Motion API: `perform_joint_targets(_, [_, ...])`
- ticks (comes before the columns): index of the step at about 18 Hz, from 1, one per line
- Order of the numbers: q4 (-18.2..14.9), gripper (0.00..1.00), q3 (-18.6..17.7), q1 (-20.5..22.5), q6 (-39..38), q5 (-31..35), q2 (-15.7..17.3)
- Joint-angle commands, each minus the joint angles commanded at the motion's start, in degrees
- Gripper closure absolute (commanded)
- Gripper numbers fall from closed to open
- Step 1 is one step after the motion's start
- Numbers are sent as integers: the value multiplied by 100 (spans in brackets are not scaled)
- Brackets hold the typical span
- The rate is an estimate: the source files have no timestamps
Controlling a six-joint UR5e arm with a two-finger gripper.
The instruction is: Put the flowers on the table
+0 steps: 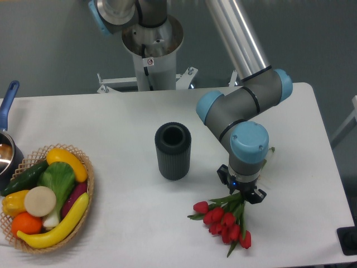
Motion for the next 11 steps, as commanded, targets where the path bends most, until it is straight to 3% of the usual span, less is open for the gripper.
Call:
perform_joint_targets(1, [0,10,97,18,9,-9,26])
perform_joint_targets(3, [9,0,203,88,26,-44,88])
perform_joint_targets(11, [-149,0,634,457,26,9,658])
